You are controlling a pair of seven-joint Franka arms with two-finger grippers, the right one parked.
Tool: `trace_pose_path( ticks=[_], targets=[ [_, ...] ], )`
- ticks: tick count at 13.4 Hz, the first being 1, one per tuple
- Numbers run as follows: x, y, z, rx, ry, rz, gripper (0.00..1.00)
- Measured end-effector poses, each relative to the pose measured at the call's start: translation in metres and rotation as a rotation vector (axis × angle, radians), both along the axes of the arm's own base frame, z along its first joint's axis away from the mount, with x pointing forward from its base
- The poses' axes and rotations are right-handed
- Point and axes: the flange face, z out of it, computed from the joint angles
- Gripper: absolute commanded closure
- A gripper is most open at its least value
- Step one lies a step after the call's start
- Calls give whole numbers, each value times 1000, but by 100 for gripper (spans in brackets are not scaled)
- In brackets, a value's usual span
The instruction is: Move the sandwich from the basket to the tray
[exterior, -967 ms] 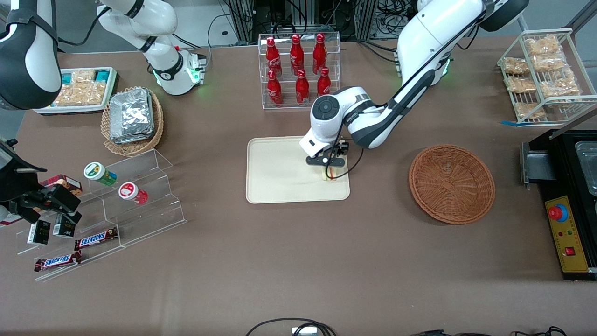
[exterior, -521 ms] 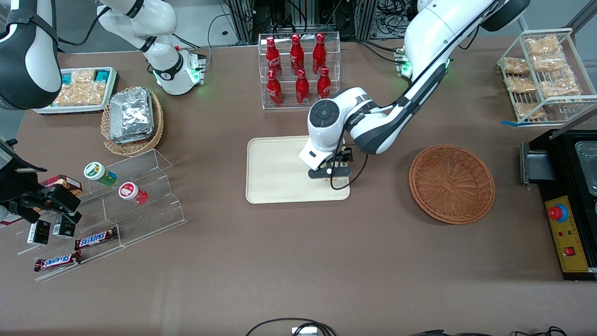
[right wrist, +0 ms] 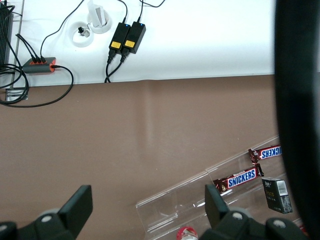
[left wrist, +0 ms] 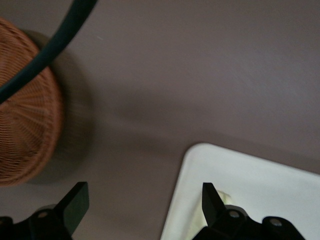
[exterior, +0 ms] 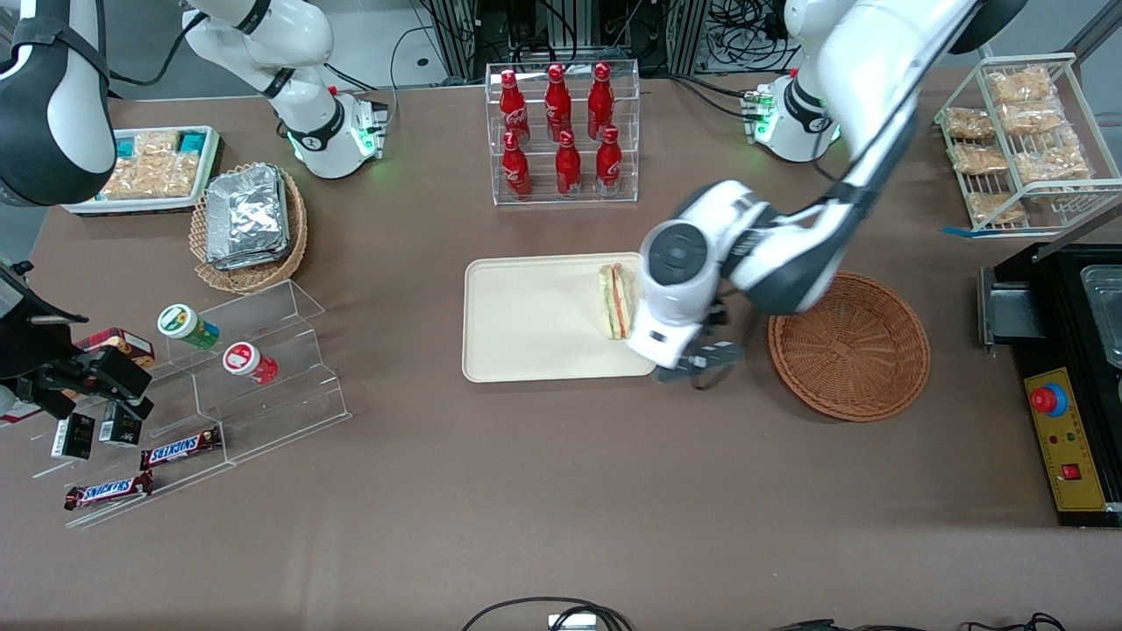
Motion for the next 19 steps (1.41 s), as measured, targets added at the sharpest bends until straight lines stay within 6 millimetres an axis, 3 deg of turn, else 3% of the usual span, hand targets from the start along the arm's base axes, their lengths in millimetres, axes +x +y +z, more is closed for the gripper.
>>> trace_pose_path(
  ticks=[2,4,9,12,15,17,19],
  targets=[
    [23,45,27,4,-36,79,0],
    [36,76,47,16,-53,135,0],
    [44,136,97,-5,1,108,0],
    [35,208,145,-46,68,16,0],
    [14,283,194,-102,89,-94,0],
    [-2,311,219,-122,94,-163,0],
    [-13,319,236,-136,85,-228,0]
  ],
)
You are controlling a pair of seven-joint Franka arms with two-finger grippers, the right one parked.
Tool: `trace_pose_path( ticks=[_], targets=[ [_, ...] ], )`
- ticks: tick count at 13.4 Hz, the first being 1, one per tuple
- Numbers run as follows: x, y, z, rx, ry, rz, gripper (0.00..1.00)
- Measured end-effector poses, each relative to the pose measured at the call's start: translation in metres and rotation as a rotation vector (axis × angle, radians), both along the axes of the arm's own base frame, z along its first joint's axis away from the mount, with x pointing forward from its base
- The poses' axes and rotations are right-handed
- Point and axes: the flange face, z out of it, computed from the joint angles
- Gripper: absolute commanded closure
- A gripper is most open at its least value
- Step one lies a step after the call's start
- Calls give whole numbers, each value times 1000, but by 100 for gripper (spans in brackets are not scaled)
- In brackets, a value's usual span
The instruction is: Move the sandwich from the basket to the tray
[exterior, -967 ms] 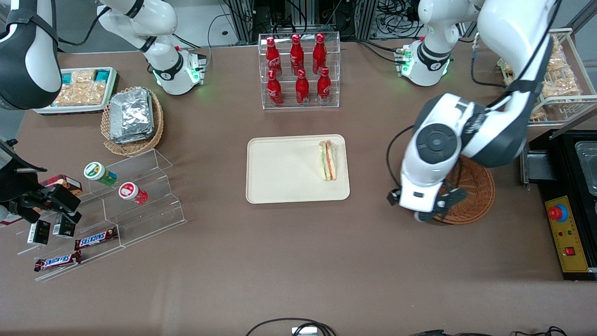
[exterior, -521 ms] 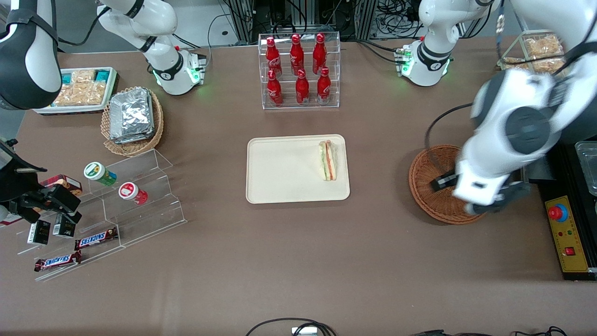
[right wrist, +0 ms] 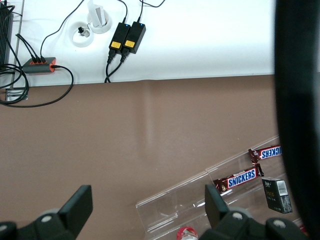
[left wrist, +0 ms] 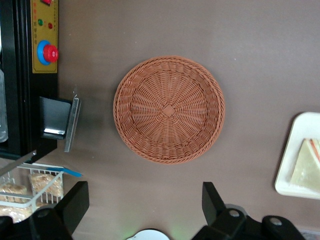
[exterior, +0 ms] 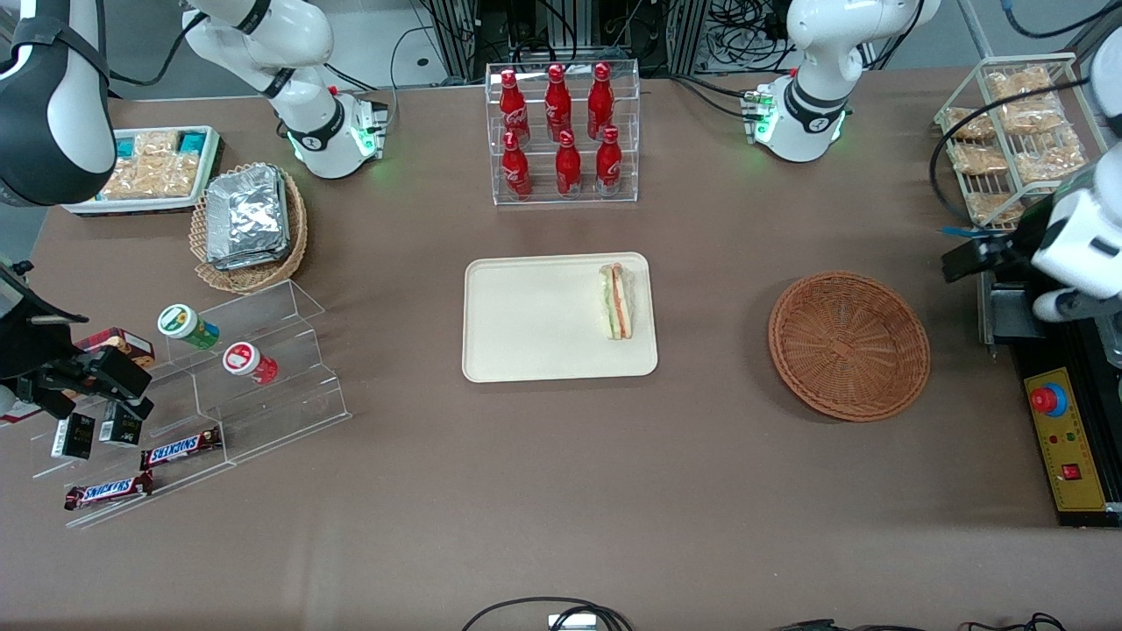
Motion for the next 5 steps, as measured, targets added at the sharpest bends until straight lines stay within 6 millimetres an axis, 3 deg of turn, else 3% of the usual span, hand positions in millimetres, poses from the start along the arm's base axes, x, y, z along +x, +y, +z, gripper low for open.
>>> trace_pose_path(
  ticks=[5],
  targets=[
    [-12,-16,20,-61,-26,-170,0]
  ],
)
